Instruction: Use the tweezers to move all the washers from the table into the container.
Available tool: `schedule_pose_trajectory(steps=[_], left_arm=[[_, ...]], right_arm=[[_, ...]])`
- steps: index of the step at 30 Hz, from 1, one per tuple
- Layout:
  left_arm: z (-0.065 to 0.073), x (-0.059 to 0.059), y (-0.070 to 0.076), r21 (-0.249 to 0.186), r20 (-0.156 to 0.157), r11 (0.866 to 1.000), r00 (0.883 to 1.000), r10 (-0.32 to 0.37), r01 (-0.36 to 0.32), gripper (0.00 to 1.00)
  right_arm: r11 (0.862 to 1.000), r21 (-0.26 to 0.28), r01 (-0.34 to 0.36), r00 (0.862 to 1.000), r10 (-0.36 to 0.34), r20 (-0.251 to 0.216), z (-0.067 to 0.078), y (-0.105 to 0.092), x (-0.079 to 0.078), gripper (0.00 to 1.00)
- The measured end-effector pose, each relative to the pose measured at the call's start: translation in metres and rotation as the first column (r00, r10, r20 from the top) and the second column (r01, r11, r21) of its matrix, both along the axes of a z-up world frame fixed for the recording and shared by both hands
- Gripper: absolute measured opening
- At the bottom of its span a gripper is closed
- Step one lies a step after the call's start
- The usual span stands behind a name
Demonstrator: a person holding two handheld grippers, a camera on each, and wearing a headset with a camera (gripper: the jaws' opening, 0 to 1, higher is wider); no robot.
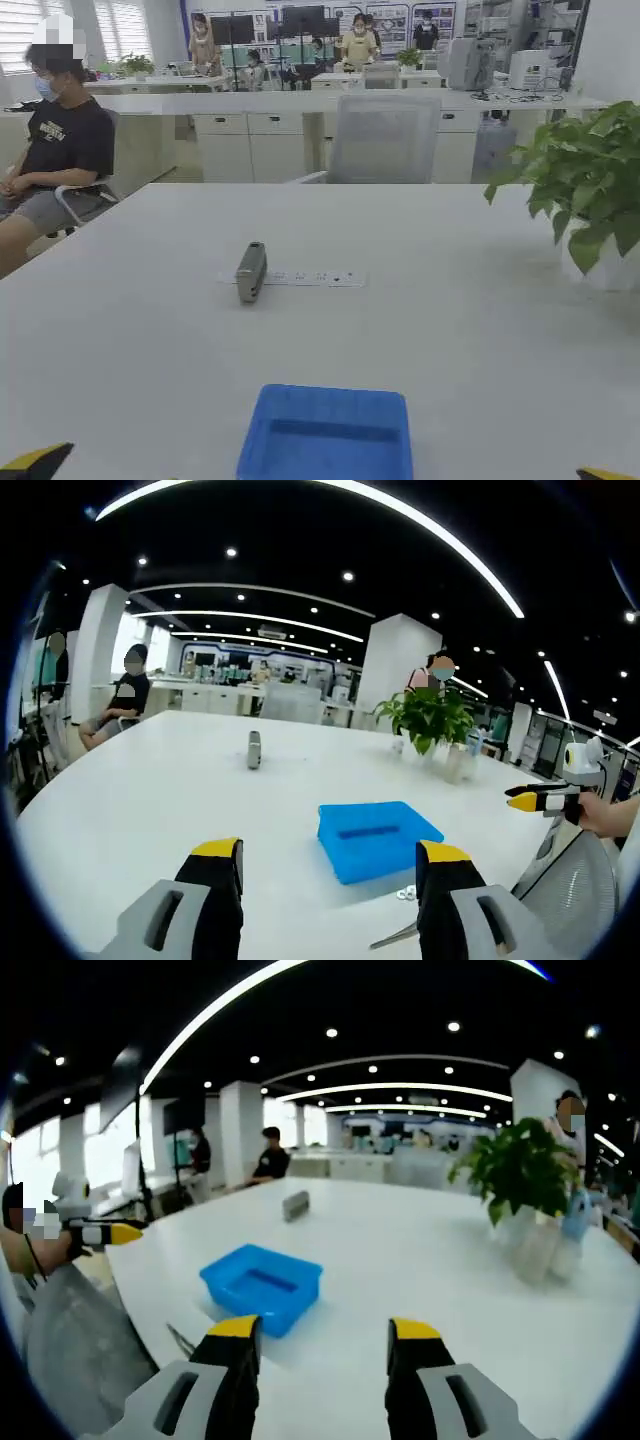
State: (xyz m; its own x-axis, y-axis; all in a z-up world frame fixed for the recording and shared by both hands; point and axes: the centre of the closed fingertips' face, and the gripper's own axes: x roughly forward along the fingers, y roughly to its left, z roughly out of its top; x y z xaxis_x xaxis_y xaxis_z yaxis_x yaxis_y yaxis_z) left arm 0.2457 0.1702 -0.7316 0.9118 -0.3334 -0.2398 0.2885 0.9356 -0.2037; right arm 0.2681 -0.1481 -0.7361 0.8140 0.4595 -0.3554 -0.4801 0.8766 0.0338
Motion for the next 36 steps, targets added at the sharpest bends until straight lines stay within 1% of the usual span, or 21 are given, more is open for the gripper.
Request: schedule_pose_trajectory(steps=[2, 3, 5, 6, 7, 8, 12, 15, 19, 22, 27, 29, 30, 31, 32, 33, 35, 36], left_arm=[[-0.003, 0.0, 0.001, 0.001, -0.007, 1.0, 1.0, -0.008, 0.008, 0.67], [-0.004, 0.001, 0.003, -0.001, -0.003, 1.0, 1.0, -0.016, 0.016, 0.68], [-0.001, 0.0, -0.002, -0.007, 0.008, 0.999, 0.999, -0.036, 0.036, 0.68], [-0.002, 0.0, -0.004, -0.005, 0.004, 0.999, 0.999, -0.041, 0.041, 0.68], [-0.003, -0.001, -0.004, 0.003, -0.003, 0.999, 0.999, -0.041, 0.041, 0.68], [-0.003, -0.001, -0.004, 0.008, -0.003, 0.999, 0.999, -0.037, 0.037, 0.68], [0.0, 0.0, 0.001, 0.003, 0.009, 1.0, 1.0, -0.006, 0.006, 0.68], [0.001, 0.0, 0.003, 0.005, 0.009, 1.0, 1.0, 0.008, -0.008, 0.67], [0.0, -0.001, -0.001, 0.009, 0.002, 1.0, 1.0, -0.006, 0.006, 0.67], [-0.002, -0.002, -0.005, 0.016, -0.005, 1.0, 1.0, -0.022, 0.022, 0.67], [-0.001, -0.002, -0.005, 0.018, -0.004, 1.0, 1.0, -0.02, 0.02, 0.67], [0.0, -0.002, -0.005, 0.017, 0.003, 1.0, 1.0, -0.02, 0.02, 0.68], [0.003, -0.002, -0.006, 0.014, 0.011, 1.0, 1.0, -0.022, 0.021, 0.69], [0.005, -0.002, -0.007, 0.011, 0.022, 1.0, 1.0, -0.022, 0.021, 0.7], [0.01, -0.002, -0.007, 0.014, 0.043, 1.0, 0.999, -0.017, 0.016, 0.72], [0.014, -0.001, -0.006, 0.01, 0.069, 1.0, 0.998, -0.008, 0.008, 0.77], [0.018, 0.0, -0.006, -0.008, 0.085, 1.0, 0.996, 0.0, 0.001, 0.83], [0.018, 0.0, -0.005, -0.011, 0.084, 1.0, 0.996, 0.001, 0.0, 0.86]], right_arm=[[1.0, 0.008, -0.004, 1.0, 0.004, -0.001, 0.001, 0.001, 0.0, 0.47], [1.0, 0.01, -0.005, 1.0, 0.005, -0.002, 0.001, 0.001, -0.001, 0.47], [1.0, 0.018, -0.003, 1.0, 0.003, -0.006, 0.001, 0.0, -0.001, 0.47], [1.0, 0.021, -0.002, 1.0, 0.002, -0.007, 0.001, 0.0, -0.001, 0.46], [1.0, 0.024, -0.001, 1.0, 0.001, -0.009, 0.001, 0.0, -0.001, 0.47], [1.0, 0.023, 0.0, 1.0, 0.0, -0.009, 0.001, 0.0, 0.0, 0.47], [1.0, 0.011, -0.015, 1.0, 0.015, -0.005, 0.0, 0.002, 0.0, 0.47], [0.999, 0.015, -0.029, 1.0, 0.029, -0.003, 0.001, 0.005, -0.001, 0.48], [0.999, 0.016, -0.028, 1.0, 0.028, 0.001, 0.001, 0.003, -0.001, 0.48], [1.0, 0.019, -0.011, 1.0, 0.011, 0.006, 0.002, 0.0, 0.0, 0.49], [1.0, 0.021, -0.011, 1.0, 0.011, 0.007, 0.002, 0.0, -0.001, 0.49], [1.0, 0.017, -0.017, 1.0, 0.017, 0.009, 0.003, 0.002, -0.001, 0.5], [1.0, 0.02, -0.023, 1.0, 0.023, 0.014, 0.004, 0.003, -0.001, 0.51], [0.999, 0.033, -0.027, 0.999, 0.026, 0.021, 0.006, 0.005, -0.001, 0.52], [0.998, 0.046, -0.032, 0.999, 0.03, 0.031, 0.008, 0.007, 0.0, 0.55], [0.998, 0.062, -0.034, 0.999, 0.031, 0.042, 0.011, 0.009, 0.001, 0.59], [0.997, 0.07, -0.034, 0.998, 0.031, 0.052, 0.013, 0.01, 0.001, 0.71], [0.997, 0.069, -0.035, 0.998, 0.031, 0.054, 0.013, 0.011, 0.001, 0.74]])
